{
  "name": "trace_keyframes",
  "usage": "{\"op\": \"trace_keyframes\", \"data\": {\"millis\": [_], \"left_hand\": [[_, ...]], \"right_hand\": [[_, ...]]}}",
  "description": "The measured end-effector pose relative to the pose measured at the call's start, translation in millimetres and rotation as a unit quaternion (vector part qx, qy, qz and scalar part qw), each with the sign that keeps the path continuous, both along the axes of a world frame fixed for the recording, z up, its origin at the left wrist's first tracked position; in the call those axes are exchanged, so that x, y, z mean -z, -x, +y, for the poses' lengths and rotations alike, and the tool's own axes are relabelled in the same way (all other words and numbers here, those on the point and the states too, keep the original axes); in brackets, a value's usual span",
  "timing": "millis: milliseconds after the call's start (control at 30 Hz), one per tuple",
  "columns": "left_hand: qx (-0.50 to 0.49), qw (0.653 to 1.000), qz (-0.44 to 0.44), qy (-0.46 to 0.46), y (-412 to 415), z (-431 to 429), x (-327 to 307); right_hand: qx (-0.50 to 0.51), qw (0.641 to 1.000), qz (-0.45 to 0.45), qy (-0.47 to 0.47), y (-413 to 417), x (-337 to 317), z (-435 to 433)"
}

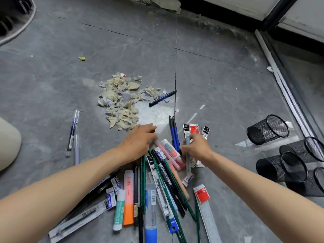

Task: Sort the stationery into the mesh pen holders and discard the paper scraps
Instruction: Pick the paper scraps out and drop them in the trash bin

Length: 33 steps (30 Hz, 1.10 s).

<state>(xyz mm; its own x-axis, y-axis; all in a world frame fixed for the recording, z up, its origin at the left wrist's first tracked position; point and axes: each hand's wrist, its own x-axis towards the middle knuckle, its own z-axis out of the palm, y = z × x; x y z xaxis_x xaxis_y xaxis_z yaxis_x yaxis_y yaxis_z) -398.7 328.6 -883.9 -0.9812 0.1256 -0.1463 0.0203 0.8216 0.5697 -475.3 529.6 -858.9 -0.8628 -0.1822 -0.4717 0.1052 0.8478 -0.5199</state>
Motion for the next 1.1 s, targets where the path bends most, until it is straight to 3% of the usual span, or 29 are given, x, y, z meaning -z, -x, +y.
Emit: {"op": "trace_keyframes", "data": {"millis": [167,300,433,567,833,967,1100], "left_hand": [[-0.025,0.999,-0.014,-0.038,4,10,-7],[0.046,0.998,-0.042,-0.007,3,26,-13],[0.102,0.994,-0.047,0.002,7,33,-22],[0.052,0.999,-0.018,0.001,13,30,-17],[-0.089,0.991,0.047,0.093,29,-2,3],[-0.097,0.989,0.027,0.106,43,-21,1],[-0.116,0.98,0.068,0.146,73,-23,-3]], "right_hand": [[0.033,0.999,-0.002,-0.006,9,2,7],[0.026,0.999,-0.019,0.002,12,-2,4],[0.002,0.998,0.045,-0.035,24,-5,2],[-0.025,0.992,0.096,-0.074,35,-5,0],[-0.152,0.967,0.136,-0.153,44,-3,-12],[-0.219,0.959,0.105,-0.146,56,4,-31],[-0.226,0.963,0.083,-0.118,62,21,-51]]}}
